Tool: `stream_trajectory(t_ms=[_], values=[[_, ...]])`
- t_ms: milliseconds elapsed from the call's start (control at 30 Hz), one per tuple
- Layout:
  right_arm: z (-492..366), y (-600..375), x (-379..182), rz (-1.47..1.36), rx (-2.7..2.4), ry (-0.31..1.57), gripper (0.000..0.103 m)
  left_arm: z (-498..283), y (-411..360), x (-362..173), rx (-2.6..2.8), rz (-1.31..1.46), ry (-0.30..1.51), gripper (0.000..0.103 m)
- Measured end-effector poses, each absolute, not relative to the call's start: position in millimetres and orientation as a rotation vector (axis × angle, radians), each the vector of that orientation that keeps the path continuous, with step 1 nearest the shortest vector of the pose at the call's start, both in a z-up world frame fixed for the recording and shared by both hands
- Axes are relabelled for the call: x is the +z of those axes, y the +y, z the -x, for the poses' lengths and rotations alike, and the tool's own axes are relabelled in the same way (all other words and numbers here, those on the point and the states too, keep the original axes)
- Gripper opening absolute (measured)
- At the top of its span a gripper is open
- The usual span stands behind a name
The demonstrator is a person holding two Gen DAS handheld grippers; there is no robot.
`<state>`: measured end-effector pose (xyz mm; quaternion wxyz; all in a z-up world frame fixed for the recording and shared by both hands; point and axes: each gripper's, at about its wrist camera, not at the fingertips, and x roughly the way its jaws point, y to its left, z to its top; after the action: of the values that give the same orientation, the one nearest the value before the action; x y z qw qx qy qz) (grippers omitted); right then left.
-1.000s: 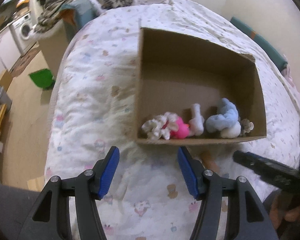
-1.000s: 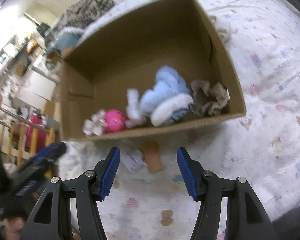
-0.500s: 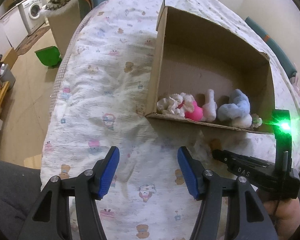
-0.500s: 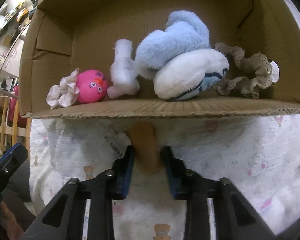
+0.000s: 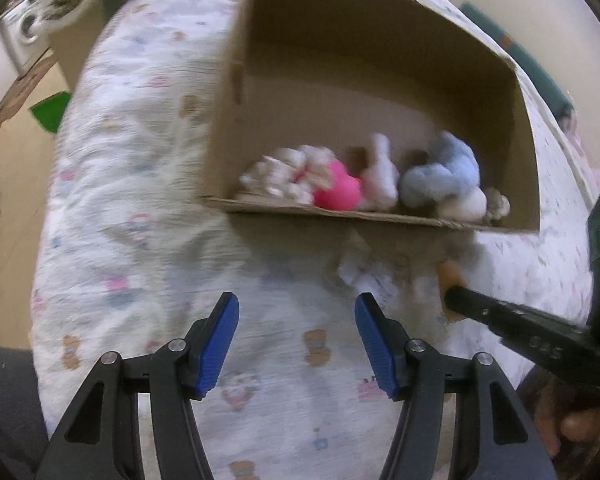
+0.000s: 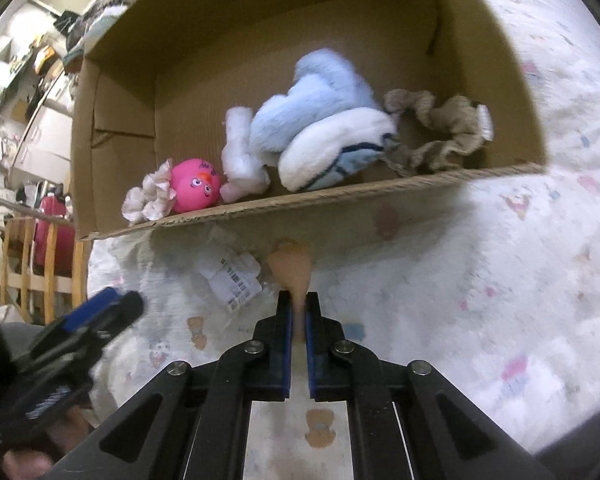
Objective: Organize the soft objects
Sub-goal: 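Grasp the tan foam cone with the right tool while the left tool grasps the clear plastic bag, then carry the cone and bag into the box and open both tools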
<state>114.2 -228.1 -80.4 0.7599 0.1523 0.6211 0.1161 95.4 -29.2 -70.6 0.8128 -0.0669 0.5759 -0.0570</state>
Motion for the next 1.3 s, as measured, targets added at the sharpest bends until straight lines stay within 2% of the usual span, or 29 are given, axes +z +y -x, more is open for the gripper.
stream_trajectory(t_ms=[200,567,633,700,800,1133,1300], values=[[-103,-254,-71,-0.397,0.233,1.326,0.008,-103,-62,-87,-0.222,0.084,1.276,0.06],[-92,-260,-67,-0.418,0.21,1.306,0.008,-123,-96,-117,-0.236,-0.027,1.3,0.06],[-92,-259,-68,-0.417,0.208,1.306,0.008,-124,-102,-118,-0.245,-0.046,1.285,0.055],[-92,-258,-67,-0.418,0.208,1.308,0.008,-123,-108,-118,-0.262,-0.076,1.28,0.032],[-93,-255,-68,-0.422,0.218,1.308,0.008,-121,-110,-116,-0.274,-0.077,1.281,0.024],[-94,-243,-64,-0.402,0.254,1.294,0.008,-99,-77,-98,-0.182,0.001,1.303,0.023],[-92,-238,-57,-0.396,0.285,1.278,0.008,-69,-58,-68,-0.133,-0.007,1.239,0.023]])
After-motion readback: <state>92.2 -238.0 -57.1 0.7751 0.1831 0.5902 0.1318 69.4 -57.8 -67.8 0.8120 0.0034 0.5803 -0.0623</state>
